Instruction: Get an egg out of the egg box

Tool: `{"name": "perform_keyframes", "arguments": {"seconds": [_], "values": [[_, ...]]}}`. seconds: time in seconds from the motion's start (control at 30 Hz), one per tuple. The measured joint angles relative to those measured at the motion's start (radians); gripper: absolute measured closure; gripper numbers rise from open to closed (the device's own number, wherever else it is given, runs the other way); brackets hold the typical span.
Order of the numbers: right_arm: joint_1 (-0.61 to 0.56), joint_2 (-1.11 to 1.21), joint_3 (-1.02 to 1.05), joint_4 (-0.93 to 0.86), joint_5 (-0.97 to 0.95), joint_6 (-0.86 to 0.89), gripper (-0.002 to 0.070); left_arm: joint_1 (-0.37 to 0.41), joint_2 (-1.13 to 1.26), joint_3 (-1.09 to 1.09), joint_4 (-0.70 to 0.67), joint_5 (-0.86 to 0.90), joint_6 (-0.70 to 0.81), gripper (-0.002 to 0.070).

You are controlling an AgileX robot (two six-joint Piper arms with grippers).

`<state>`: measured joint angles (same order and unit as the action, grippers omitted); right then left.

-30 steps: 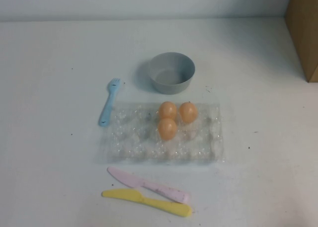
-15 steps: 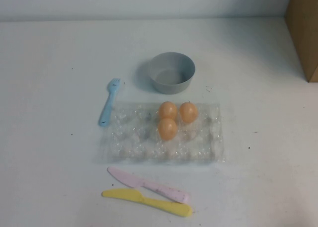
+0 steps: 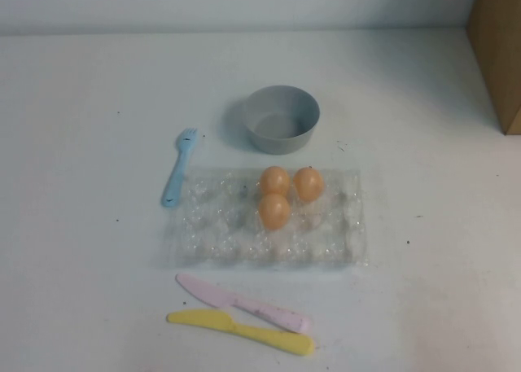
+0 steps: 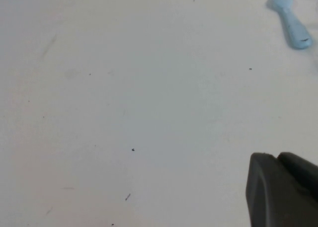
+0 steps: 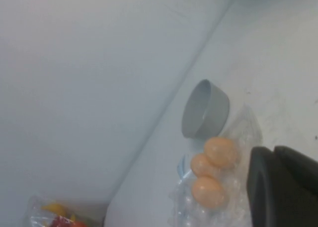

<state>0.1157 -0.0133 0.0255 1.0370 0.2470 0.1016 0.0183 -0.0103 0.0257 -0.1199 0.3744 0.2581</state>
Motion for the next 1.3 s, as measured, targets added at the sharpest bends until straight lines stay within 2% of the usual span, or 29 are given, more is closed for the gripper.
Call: {"name": "perform_keyframes", "arguments": {"seconds": [0.07,0.23,0.47,0.6,0.77,0.87,1.07,1.3], "values": [[0.000,0.000,0.000,0.096,-0.031,-0.048,0.0694,0.000,0.000,0.000,0.000,0.000,0.000,0.0678],[0.000,0.000,0.000,0.146,-0.047,-0.175,0.0694,0.000,0.000,0.000,0.000,0.000,0.000,0.0678],[0.000,0.000,-0.002,0.171,0.053,-0.315,0.0694,0.000,0.000,0.000,0.000,0.000,0.000,0.0678],[0.000,0.054,-0.105,0.068,0.148,-0.370,0.0694,0.000,0.000,0.000,0.000,0.000,0.000,0.0678],[0.000,0.272,-0.397,-0.287,0.390,-0.383,0.0694,0.000,0.000,0.000,0.002,0.000,0.000,0.0678],[0.000,0.419,-0.553,-0.436,0.537,-0.385,0.0694,0.000,0.000,0.000,0.004,0.000,0.000,0.0678],[0.000,0.648,-0.669,-0.446,0.605,-0.429,0.0694,0.000,0.000,0.000,0.004,0.000,0.000,0.0678],[0.000,0.941,-0.900,-0.519,0.865,-0.564,0.0694,0.000,0.000,0.000,0.004,0.000,0.000,0.0678]]}}
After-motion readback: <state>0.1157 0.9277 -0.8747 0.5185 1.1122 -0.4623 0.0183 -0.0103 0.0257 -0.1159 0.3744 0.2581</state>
